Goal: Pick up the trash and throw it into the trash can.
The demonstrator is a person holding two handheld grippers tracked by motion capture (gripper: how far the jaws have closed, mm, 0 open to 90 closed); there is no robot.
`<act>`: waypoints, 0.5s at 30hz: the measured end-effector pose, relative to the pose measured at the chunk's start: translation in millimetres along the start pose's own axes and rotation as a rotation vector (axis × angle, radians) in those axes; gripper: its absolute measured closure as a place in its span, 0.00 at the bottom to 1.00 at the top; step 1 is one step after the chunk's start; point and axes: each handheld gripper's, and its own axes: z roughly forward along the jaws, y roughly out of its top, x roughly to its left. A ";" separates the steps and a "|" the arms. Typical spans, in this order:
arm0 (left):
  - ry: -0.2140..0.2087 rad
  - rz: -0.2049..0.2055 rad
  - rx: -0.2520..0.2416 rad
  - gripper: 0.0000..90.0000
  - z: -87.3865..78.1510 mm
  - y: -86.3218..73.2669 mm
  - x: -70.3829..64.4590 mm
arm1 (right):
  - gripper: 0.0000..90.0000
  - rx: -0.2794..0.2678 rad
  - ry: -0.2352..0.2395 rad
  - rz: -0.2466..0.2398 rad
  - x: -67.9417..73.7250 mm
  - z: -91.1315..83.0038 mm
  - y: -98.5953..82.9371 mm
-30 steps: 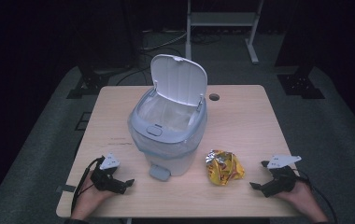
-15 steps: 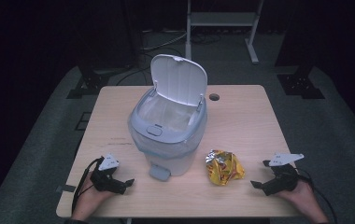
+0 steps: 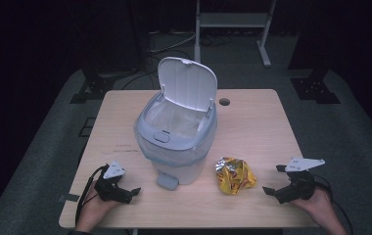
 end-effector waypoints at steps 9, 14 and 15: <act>0.000 0.000 0.000 0.00 0.0 0.0 0.0 | 0.00 -0.056 -0.009 0.002 5.6 -9.8 17.1; 0.000 0.000 0.000 0.00 0.0 0.0 0.0 | 0.00 -0.081 -0.006 -0.002 7.2 -11.9 26.6; 0.000 0.000 0.000 0.00 0.0 0.0 0.0 | 0.00 -0.081 -0.006 -0.002 7.2 -11.9 26.6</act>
